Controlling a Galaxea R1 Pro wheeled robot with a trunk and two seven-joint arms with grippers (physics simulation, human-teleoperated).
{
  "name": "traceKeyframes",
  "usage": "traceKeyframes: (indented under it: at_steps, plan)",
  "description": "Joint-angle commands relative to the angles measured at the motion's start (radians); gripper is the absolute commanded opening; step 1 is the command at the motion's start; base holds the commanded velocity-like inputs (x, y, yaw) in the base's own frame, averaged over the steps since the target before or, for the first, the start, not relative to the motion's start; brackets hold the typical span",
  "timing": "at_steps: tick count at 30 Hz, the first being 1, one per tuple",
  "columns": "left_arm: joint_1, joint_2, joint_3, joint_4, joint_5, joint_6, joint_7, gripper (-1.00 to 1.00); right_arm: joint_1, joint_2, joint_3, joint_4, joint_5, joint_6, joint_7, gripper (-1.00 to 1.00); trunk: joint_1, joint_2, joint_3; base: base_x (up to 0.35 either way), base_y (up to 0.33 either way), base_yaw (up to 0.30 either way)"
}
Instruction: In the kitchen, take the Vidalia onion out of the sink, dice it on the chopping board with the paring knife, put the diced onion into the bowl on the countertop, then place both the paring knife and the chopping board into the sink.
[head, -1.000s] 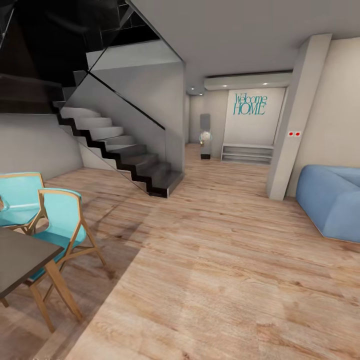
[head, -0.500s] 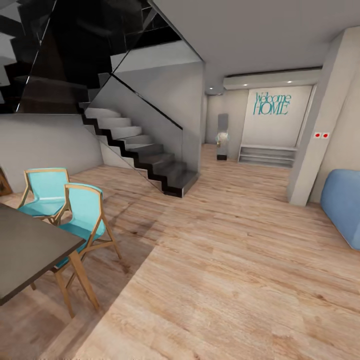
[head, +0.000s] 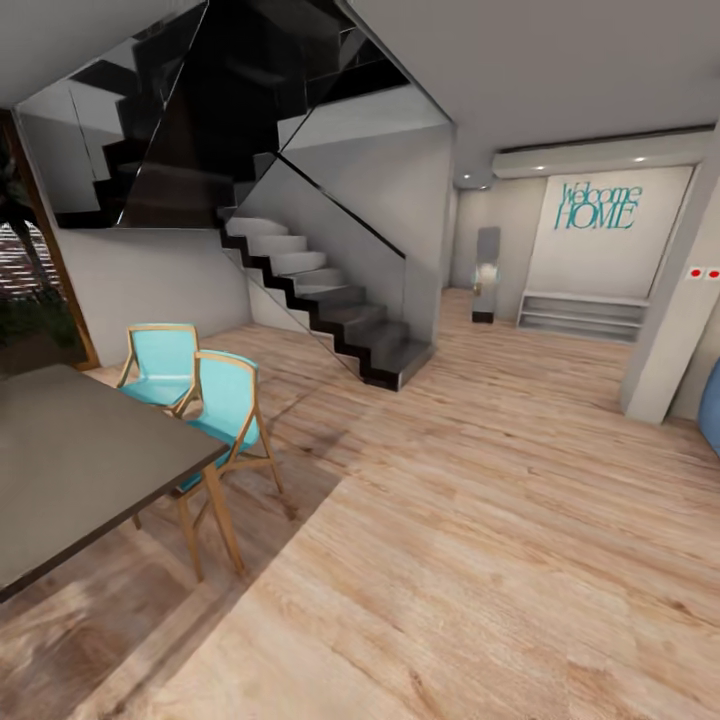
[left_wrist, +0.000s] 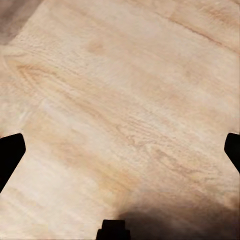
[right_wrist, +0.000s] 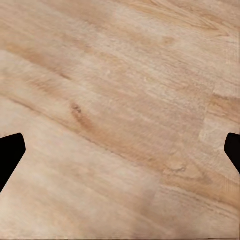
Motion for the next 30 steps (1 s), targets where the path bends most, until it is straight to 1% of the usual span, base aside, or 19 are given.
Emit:
traceKeyframes:
  at_steps: [1, 4, 8, 14, 19, 30]
  plan:
    - [0.000, 0.000, 0.000, 0.000, 0.001, -0.002, 0.001, 1.00, 0.000, 0.000, 0.000, 0.001, 0.000, -0.003, -0.003, 1.00, -0.001, -0.001, -0.001, -0.336, -0.082, 0.245]
    - [0.000, 0.000, 0.000, 0.003, 0.001, -0.002, 0.001, 1.00, 0.000, 0.000, 0.000, 0.001, 0.000, -0.014, -0.004, 1.00, -0.001, -0.001, -0.001, -0.242, -0.082, 0.245]
    - [0.000, 0.000, 0.000, 0.009, 0.000, -0.002, 0.001, 1.00, 0.000, 0.000, 0.000, 0.003, 0.000, -0.038, -0.004, 1.00, -0.001, -0.001, -0.001, -0.075, -0.029, 0.245]
    - [0.000, 0.000, 0.001, 0.010, 0.000, -0.002, 0.001, 1.00, 0.000, 0.000, -0.002, 0.046, 0.000, -0.062, -0.004, 1.00, -0.001, -0.001, -0.001, -0.012, -0.005, 0.245]
    - [0.000, -0.001, 0.000, 0.011, 0.001, -0.002, 0.001, 1.00, 0.000, 0.000, -0.002, 0.053, 0.000, -0.082, -0.004, 1.00, -0.001, -0.001, -0.001, -0.001, 0.000, 0.245]
    - [0.000, -0.002, 0.000, 0.012, 0.001, -0.002, 0.001, 1.00, 0.000, 0.000, -0.002, 0.055, 0.000, -0.087, -0.004, 1.00, -0.001, -0.001, -0.001, 0.000, 0.000, 0.247]
